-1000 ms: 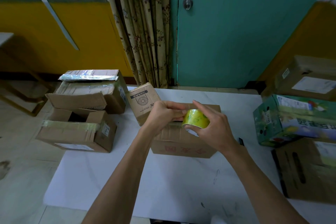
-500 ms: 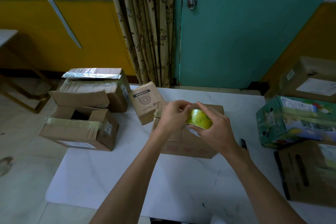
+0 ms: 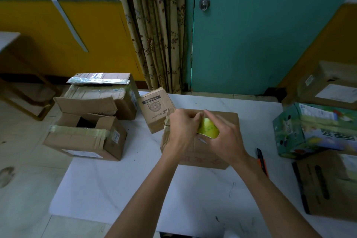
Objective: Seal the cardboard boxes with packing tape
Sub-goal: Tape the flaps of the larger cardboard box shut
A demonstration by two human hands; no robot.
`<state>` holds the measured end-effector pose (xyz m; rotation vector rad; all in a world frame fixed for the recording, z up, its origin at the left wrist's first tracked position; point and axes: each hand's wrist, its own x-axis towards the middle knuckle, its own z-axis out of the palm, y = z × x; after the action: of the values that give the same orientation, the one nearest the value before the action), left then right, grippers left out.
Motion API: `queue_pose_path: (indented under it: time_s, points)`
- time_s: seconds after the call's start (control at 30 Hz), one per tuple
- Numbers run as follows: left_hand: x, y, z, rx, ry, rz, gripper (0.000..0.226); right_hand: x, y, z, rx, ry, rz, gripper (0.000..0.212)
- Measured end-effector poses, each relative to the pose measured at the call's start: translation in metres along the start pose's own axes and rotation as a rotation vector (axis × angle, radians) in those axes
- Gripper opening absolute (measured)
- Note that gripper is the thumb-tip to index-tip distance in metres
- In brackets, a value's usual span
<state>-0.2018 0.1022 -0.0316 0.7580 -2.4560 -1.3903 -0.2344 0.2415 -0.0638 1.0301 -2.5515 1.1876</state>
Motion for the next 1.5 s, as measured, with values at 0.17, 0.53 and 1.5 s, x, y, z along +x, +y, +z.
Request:
queue_pose_path:
  time_s: [0.17,0.53,1.5]
  points:
    - [-0.001,0.002,0.001,-0.032,-0.019,-0.006,0.018,0.001,0.0,0.001,-0.02,0.004,0.003,0.079]
    - [0.003,-0.01,-0.004,-0.369,-0.233,-0.153,0.015,0.001,0.0,-0.004,0.016,-0.031,0.024,0.083]
    - [0.029,-0.021,-0.041,-0.35,-0.696,-0.195,0.028,0.004,-0.002,-0.018,0.109,-0.135,0.057,0.09]
